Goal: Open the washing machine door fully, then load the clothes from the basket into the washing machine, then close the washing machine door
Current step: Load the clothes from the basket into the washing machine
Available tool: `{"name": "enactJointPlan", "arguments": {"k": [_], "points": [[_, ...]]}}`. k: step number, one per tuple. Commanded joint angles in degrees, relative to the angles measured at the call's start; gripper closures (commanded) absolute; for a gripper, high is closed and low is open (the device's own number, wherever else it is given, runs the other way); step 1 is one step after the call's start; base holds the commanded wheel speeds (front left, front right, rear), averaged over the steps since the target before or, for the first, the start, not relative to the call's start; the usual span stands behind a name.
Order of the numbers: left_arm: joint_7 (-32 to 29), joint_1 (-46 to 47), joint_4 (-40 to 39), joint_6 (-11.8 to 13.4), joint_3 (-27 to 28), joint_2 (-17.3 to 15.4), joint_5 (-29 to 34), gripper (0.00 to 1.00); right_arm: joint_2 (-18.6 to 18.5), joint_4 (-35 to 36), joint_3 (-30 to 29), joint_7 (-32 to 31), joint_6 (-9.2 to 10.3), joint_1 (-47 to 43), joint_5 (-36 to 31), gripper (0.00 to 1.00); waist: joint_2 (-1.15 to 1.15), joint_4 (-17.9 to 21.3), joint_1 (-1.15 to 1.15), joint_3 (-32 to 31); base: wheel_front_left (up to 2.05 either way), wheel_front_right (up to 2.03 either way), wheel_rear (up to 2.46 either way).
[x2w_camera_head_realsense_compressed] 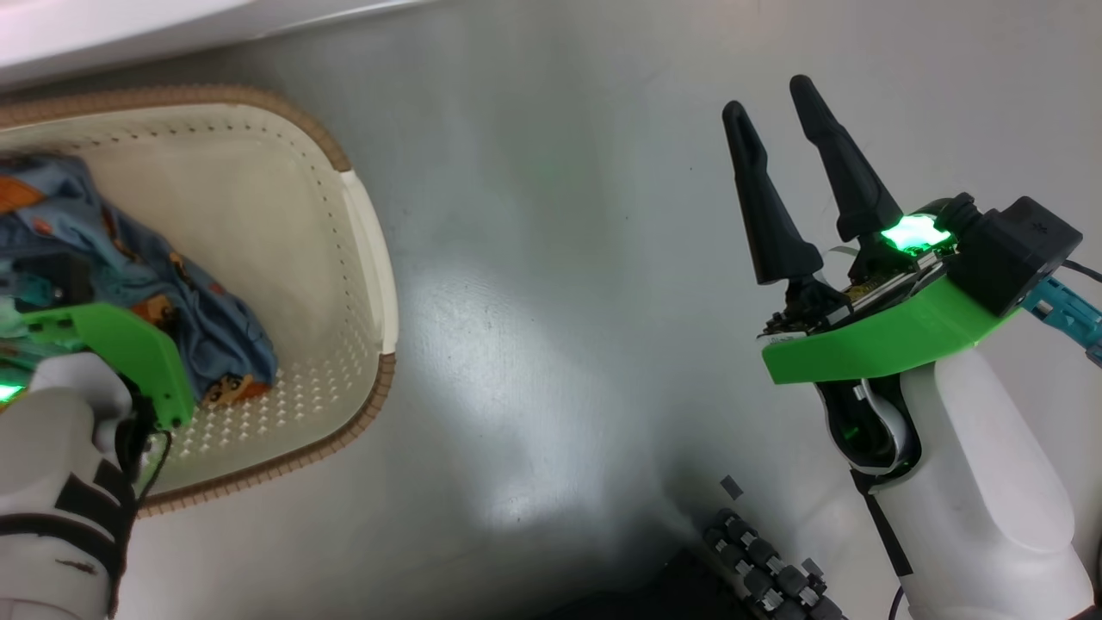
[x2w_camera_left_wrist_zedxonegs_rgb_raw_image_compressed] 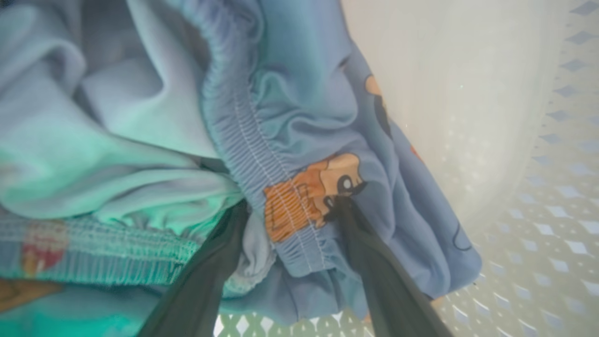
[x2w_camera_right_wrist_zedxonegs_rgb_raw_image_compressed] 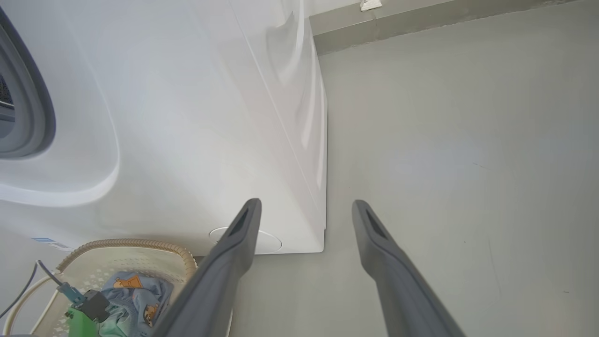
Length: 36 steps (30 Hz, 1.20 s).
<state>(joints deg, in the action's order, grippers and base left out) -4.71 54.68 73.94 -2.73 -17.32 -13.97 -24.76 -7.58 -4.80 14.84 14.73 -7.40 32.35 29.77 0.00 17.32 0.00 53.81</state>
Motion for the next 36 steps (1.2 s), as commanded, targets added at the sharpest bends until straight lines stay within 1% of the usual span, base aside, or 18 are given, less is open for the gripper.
{"name": "enactJointPlan", "arguments": {"k": [1, 2, 3, 8, 13, 21, 26, 31, 34, 36], "points": [[1.1, -0.2, -0.1, 0.6, 0.9, -2.3, 0.6, 0.31, 0.2, 1.4, 1.0, 0.3, -0.09, -1.5, -1.0, 0.00, 0.00, 0.2, 0.00, 0.2, 0.00, 0.00, 0.00], [2.0, 0.0, -0.1, 0.7, 0.9, -2.4, 0.5, 0.84, 0.2, 1.4, 0.9, 0.3, -0.09, -1.5, -1.0, 0.00, 0.00, 0.2, 0.00, 0.2, 0.00, 0.00, 0.00], [2.6, 0.0, -0.1, 0.8, 0.8, -2.4, 0.5, 1.00, 0.3, 1.3, 0.9, 0.3, -0.09, -1.5, -1.1, 0.00, 0.00, 0.2, 0.00, 0.2, 0.00, 0.00, 0.00], [3.8, -0.3, 0.0, 0.2, 0.8, -2.1, 0.0, 1.00, 0.5, 0.9, 0.8, 0.3, -0.09, -1.5, -1.2, 0.00, 0.00, -0.2, 0.00, -0.6, 0.00, 0.00, 0.00], [5.2, -1.3, 0.0, -1.1, 0.7, -1.1, -0.8, 1.00, 0.3, 0.7, 0.9, 0.3, -0.09, -1.5, -1.3, 0.00, 0.00, -1.2, 0.00, -2.6, 0.00, 0.00, 0.00], [11.5, -2.7, -0.4, -3.6, 0.0, 0.2, -1.6, 1.00, -0.1, 0.3, 0.6, 0.3, -0.09, -1.9, -1.1, 0.00, 0.00, -3.1, 0.00, -6.5, 0.00, 0.00, 0.00], [14.9, -3.7, -1.1, -4.4, -0.6, 1.2, -2.2, 1.00, -0.4, 0.0, 0.5, 0.3, -0.09, -2.4, -1.0, 0.00, 0.00, -4.2, 0.00, -8.8, 0.00, 0.00, 0.00], [18.2, -5.6, -3.7, -4.7, -1.5, 2.2, -3.3, 1.00, -0.7, -0.4, 0.3, 0.3, -0.09, -3.2, -0.8, 0.00, 0.00, -5.5, 0.00, -11.8, 0.00, 0.00, 0.00], [19.1, -7.3, -7.6, -4.7, -2.4, 2.7, -4.8, 1.00, -1.0, -0.7, 0.1, 0.3, -0.09, -3.9, -0.8, 0.00, 0.00, -6.3, 0.00, -13.5, 0.00, 0.00, 0.00], [19.5, -8.7, -10.7, -4.7, -2.7, 2.5, -6.0, 1.00, -1.1, -0.8, 0.1, 0.3, -0.09, -4.4, -0.7, 0.00, 0.00, -6.7, 0.00, -14.7, 0.00, 0.00, 0.00]]}}
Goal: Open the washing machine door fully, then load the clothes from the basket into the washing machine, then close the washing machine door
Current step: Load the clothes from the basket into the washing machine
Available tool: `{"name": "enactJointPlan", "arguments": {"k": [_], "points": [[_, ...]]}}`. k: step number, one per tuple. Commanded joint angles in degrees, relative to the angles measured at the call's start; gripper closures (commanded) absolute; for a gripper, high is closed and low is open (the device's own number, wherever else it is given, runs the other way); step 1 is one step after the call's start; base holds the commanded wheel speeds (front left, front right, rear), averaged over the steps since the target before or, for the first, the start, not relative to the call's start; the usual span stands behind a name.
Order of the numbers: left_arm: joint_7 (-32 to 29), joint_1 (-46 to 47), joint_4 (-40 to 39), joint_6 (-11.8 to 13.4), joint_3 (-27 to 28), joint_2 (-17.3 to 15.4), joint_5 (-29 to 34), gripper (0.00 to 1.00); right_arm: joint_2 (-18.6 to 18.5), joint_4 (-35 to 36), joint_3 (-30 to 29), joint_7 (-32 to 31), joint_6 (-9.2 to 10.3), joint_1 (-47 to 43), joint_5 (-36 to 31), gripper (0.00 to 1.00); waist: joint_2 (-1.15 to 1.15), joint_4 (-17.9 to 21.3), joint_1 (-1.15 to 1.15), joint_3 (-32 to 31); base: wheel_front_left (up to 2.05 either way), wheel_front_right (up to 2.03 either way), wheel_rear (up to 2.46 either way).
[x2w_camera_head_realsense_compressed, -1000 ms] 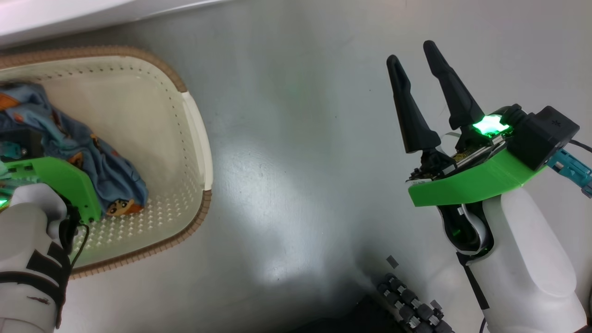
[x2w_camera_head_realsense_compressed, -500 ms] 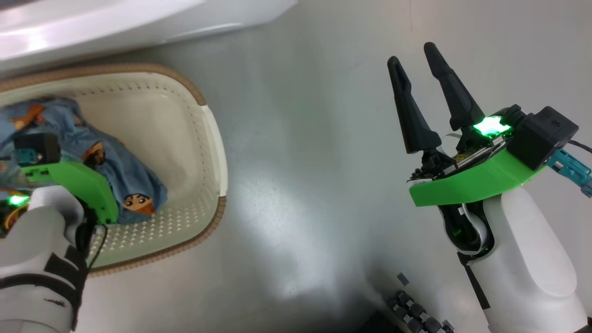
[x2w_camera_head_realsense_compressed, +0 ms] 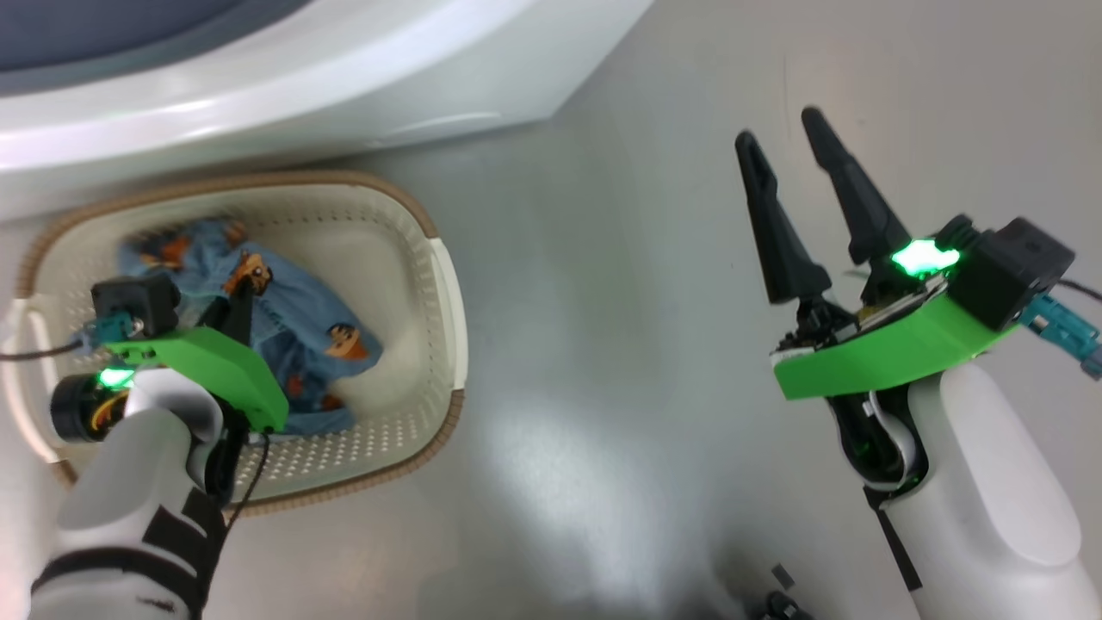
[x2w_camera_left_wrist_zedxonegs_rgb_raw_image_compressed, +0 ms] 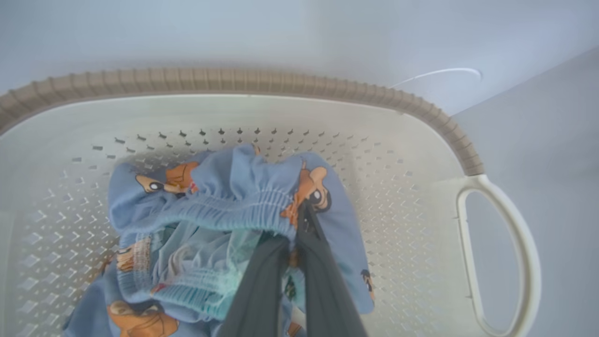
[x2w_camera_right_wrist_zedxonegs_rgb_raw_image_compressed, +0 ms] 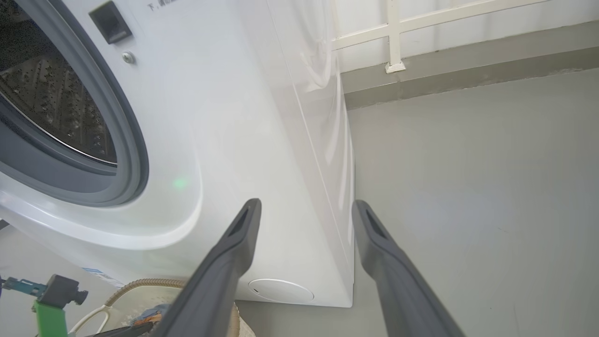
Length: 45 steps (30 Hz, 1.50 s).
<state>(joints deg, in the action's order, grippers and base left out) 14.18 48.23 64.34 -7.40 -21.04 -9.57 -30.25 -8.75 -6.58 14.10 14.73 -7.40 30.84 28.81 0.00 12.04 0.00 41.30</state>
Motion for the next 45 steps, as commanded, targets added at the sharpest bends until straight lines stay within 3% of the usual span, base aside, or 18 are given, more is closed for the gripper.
{"name": "enactJointPlan", "arguments": {"k": [1, 13, 31, 45], "points": [[0.7, -3.1, -2.8, -0.1, 1.0, -2.1, -1.1, 1.00, 0.1, 0.9, 0.9, 0.3, -0.09, -3.1, 0.3, 0.00, 0.00, -1.6, 0.00, -2.8, 0.00, 0.00, 0.00], [0.8, -16.1, -28.9, 0.7, 8.7, -3.7, 1.1, 1.00, -1.4, 0.2, 0.7, 0.3, -0.09, -5.5, 0.7, 0.00, 0.00, -3.6, 0.00, -8.6, 0.00, 0.00, 0.00], [0.8, -31.6, -63.5, 5.3, 15.0, -0.4, 10.9, 1.00, -3.4, -0.7, 0.3, 0.3, -0.09, -9.0, 1.2, 0.00, 0.00, -4.9, 0.00, -15.7, 0.00, 0.00, 0.00], [0.8, -37.2, -68.4, 5.5, 16.5, 1.9, 13.3, 1.00, -4.0, -1.8, 0.0, 0.3, -0.09, -11.0, 1.5, 0.00, 0.00, -5.9, 0.00, -23.1, 0.00, 0.00, 0.00]]}}
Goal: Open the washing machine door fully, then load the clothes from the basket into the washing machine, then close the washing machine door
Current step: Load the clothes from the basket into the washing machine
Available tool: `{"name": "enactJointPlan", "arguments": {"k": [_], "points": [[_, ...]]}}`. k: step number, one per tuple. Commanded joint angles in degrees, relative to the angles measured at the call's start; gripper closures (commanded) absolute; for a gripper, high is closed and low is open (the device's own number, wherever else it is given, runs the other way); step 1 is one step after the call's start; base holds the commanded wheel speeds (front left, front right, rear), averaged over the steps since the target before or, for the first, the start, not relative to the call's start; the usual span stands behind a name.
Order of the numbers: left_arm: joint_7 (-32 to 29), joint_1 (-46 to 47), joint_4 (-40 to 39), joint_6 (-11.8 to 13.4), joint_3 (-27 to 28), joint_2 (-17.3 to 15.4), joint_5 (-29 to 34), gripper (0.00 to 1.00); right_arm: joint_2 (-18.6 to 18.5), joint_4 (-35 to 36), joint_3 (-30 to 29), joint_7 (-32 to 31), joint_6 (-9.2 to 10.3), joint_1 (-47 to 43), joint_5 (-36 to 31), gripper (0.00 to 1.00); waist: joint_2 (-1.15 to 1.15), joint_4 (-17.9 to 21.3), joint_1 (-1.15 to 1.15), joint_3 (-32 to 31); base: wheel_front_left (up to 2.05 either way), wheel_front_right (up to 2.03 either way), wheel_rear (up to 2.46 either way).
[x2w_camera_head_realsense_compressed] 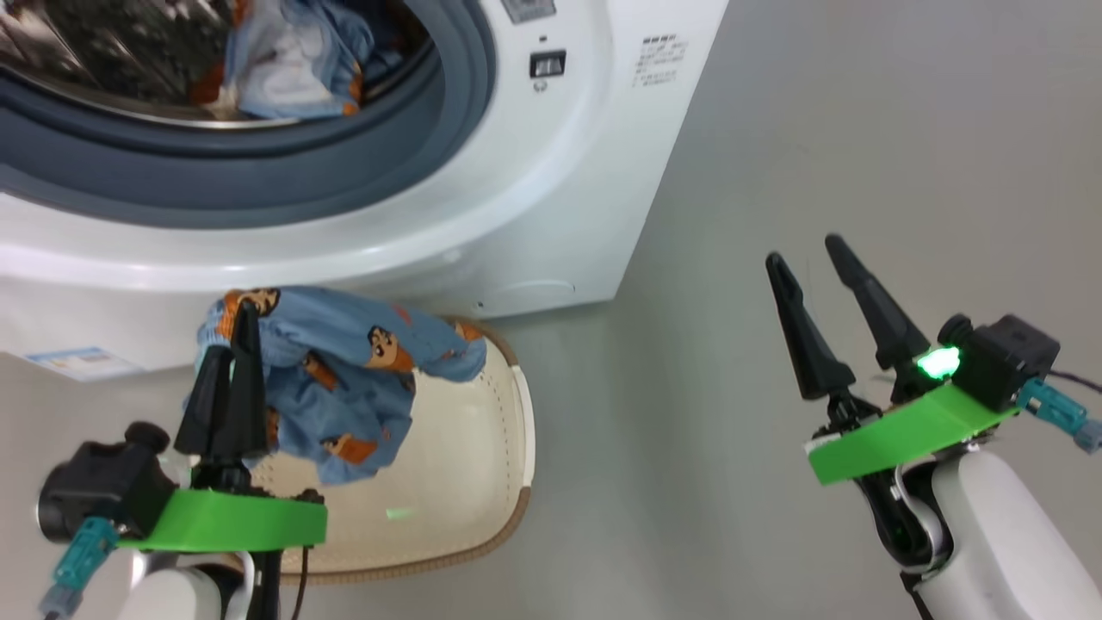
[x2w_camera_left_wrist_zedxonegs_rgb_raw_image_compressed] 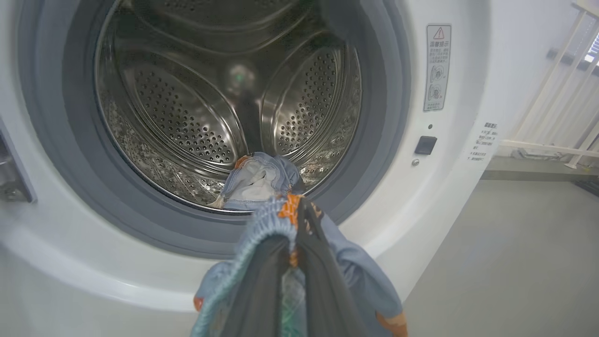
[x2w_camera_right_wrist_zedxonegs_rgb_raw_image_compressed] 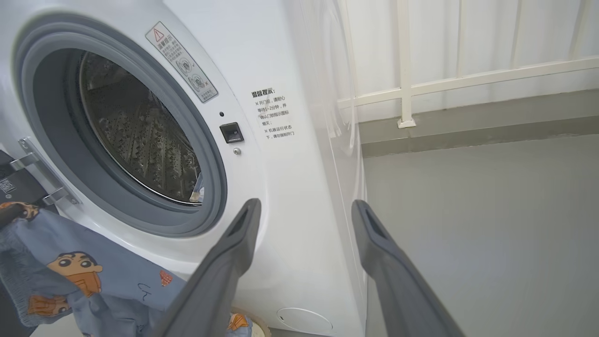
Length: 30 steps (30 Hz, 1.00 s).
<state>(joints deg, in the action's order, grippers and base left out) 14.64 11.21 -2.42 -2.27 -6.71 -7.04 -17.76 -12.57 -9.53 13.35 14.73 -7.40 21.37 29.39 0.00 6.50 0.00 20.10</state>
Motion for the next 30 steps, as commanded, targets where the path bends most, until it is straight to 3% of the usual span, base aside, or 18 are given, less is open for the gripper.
{"name": "enactJointPlan", "arguments": {"k": [1, 14, 30], "points": [[0.4, -0.5, -1.6, 0.4, 2.3, -0.5, 0.8, 1.00, -0.3, 1.0, 0.7, 0.3, -0.09, -1.8, 1.0, 0.00, 0.00, -0.5, 0.00, -2.6, 0.00, 0.00, 0.00], [0.4, -4.1, -0.2, 0.3, 3.9, 1.4, -0.6, 1.00, -1.0, 0.1, 1.0, 0.3, -0.09, -5.1, 1.5, 0.00, 0.00, -1.9, 0.00, -10.2, 0.00, 0.00, 0.00], [0.4, -5.3, 1.1, 0.3, 4.5, 2.1, -1.7, 1.00, -1.1, 0.4, 1.2, 0.3, -0.09, -6.0, 1.7, 0.00, 0.00, -2.2, 0.00, -11.7, 0.00, 0.00, 0.00]]}}
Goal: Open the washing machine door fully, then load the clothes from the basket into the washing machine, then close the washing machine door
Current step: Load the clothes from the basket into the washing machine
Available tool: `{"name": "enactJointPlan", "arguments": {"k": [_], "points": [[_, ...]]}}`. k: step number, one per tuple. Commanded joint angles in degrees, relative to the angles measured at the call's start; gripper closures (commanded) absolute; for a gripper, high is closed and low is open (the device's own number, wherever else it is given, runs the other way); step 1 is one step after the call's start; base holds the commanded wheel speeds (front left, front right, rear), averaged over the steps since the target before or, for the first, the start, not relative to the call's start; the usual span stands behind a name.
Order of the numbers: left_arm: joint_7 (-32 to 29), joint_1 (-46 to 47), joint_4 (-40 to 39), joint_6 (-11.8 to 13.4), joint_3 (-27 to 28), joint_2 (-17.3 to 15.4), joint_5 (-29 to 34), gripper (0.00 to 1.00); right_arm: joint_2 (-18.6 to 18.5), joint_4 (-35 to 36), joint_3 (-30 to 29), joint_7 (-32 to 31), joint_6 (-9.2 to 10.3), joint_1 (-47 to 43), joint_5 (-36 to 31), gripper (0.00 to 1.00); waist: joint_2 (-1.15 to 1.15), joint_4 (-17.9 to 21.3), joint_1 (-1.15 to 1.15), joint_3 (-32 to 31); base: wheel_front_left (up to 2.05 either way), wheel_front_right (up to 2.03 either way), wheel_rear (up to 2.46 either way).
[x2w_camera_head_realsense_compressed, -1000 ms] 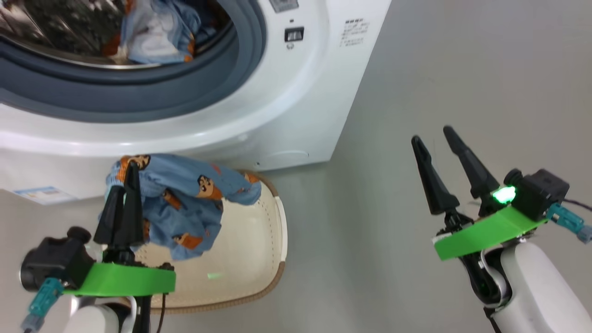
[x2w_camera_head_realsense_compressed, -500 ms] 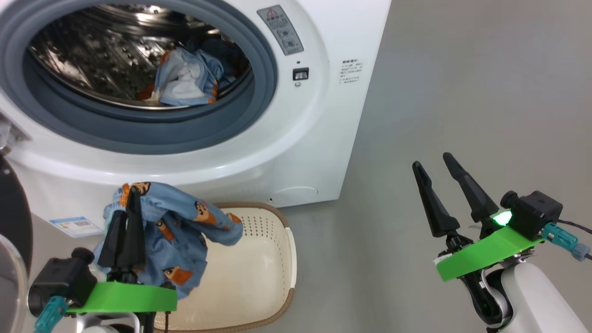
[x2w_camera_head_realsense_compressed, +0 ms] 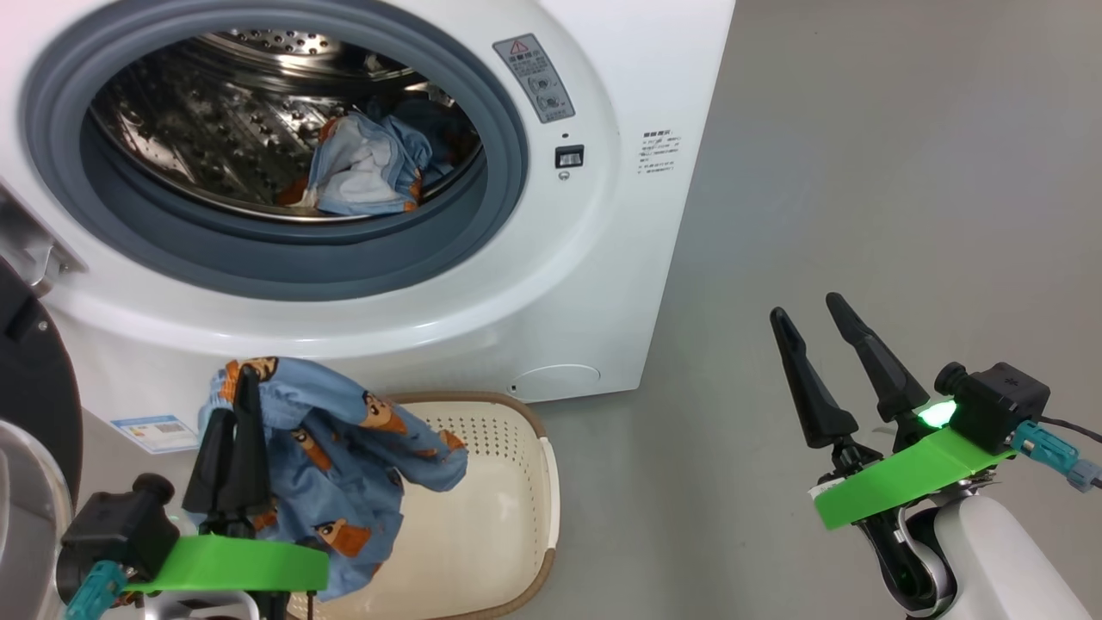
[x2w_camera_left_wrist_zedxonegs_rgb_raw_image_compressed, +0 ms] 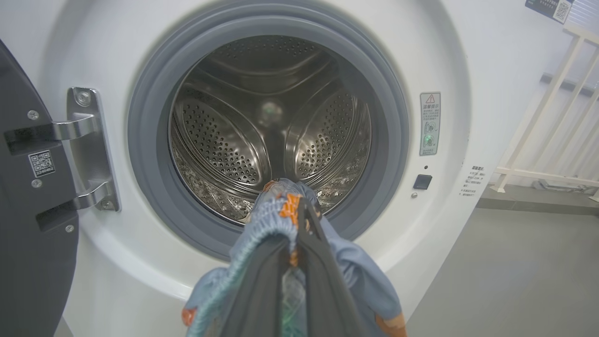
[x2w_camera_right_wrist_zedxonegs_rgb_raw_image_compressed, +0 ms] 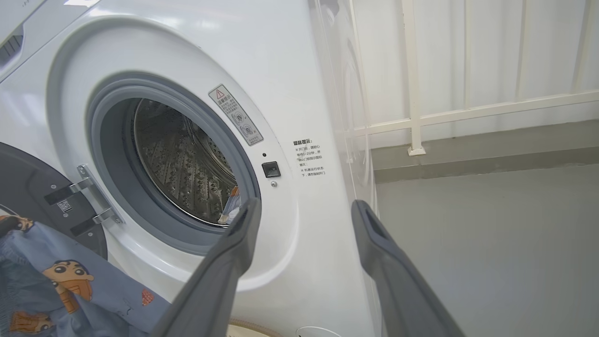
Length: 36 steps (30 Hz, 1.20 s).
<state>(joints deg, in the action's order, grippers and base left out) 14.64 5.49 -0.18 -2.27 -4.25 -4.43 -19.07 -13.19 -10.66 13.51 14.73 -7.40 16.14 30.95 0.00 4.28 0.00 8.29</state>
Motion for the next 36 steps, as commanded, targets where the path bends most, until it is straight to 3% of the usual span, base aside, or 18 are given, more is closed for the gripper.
{"name": "enactJointPlan", "arguments": {"k": [1, 21, 30, 36], "points": [[0.4, 0.4, -1.2, 0.3, 2.0, -0.5, -0.4, 1.00, -0.5, 1.5, 1.0, 0.3, -0.09, -0.8, 0.2, 0.00, 0.00, 0.0, 0.00, 0.1, 0.00, 0.00, 0.00], [0.1, 1.9, -0.6, -0.1, 1.3, -1.1, 0.0, 1.00, -0.4, 1.5, 1.3, 0.3, -0.09, -0.4, 0.3, 0.00, 0.00, 0.3, 0.00, 0.9, 0.00, 0.00, 0.00], [-0.7, 11.4, -0.8, -1.2, 1.0, -2.8, -0.3, 1.00, -0.3, 2.0, 1.4, 0.3, -0.09, 0.7, 0.1, 0.00, 0.00, 0.8, 0.00, 4.2, 0.00, 0.00, 0.00], [-2.9, 18.7, 6.5, -1.9, 1.5, -3.5, -2.6, 1.00, -0.1, 2.3, 1.7, 0.3, -0.09, 1.8, 0.0, 0.00, 0.00, 2.1, 0.00, 7.0, 0.00, 0.00, 0.00]]}}
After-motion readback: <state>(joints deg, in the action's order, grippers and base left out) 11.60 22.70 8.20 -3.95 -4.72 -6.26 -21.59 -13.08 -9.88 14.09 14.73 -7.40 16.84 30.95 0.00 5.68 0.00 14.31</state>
